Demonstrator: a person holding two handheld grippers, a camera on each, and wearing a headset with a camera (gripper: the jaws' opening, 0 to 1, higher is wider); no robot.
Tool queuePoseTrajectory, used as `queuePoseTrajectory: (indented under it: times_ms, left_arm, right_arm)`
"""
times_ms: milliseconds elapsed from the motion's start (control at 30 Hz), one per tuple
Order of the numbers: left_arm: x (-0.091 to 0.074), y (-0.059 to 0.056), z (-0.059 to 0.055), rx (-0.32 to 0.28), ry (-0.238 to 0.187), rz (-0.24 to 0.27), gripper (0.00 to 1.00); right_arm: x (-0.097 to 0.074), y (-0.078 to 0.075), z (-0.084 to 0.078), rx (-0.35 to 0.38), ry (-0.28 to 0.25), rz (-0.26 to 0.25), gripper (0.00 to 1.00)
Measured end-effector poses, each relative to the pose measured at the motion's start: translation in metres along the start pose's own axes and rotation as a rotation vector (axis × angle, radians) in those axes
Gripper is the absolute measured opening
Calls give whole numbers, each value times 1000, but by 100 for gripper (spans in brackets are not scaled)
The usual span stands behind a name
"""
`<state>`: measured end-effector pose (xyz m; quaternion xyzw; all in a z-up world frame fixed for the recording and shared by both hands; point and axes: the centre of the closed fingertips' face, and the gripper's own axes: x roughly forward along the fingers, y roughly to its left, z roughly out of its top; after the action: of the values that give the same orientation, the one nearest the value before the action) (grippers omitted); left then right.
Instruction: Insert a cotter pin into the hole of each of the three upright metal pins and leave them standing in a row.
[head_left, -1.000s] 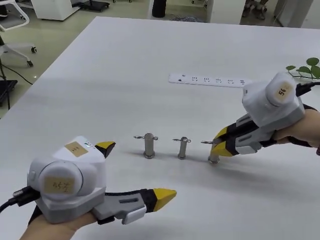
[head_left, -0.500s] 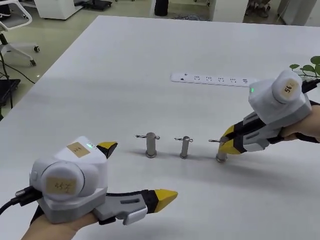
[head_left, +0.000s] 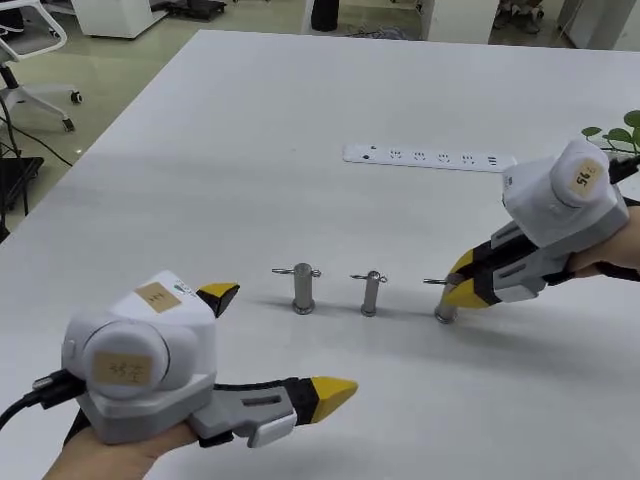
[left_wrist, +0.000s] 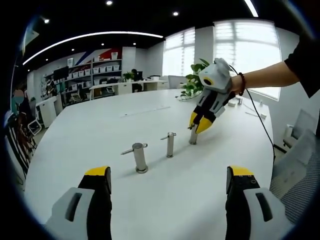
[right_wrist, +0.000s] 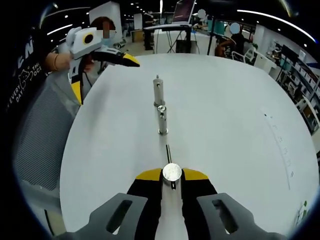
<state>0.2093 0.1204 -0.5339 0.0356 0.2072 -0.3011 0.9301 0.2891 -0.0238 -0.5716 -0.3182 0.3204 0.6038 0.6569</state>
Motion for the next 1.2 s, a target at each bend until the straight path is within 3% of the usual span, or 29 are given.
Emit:
queuePoseTrajectory:
  times_ms: [400, 533, 633, 867, 1000, 1100, 1200]
  left_arm:
    - [0, -3, -2, 18, 24, -7, 95]
    - [-1, 1, -3, 12, 29, 3, 95]
    - [-1, 3, 0, -3, 18, 9, 95]
    - [-1, 12, 10, -48, -13, 31, 94]
    - [-1, 15, 15, -59, -25, 40, 93]
    - [0, 18, 19, -62, -30, 53, 92]
    - [1, 23, 22, -70, -34, 72, 91]
  right_arm:
    - [6, -1, -10, -26, 48, 7, 9]
    - [4, -2, -6, 11, 12, -20, 10]
    - [0, -6, -4, 26, -16, -58, 16]
    - [-10, -2, 2, 154, -95, -113, 28]
    - [-19, -5, 10, 296, -189, -189, 39]
    - [-26, -5, 9, 334, -199, -234, 45]
    - [-33, -2, 16, 367, -246, -282, 49]
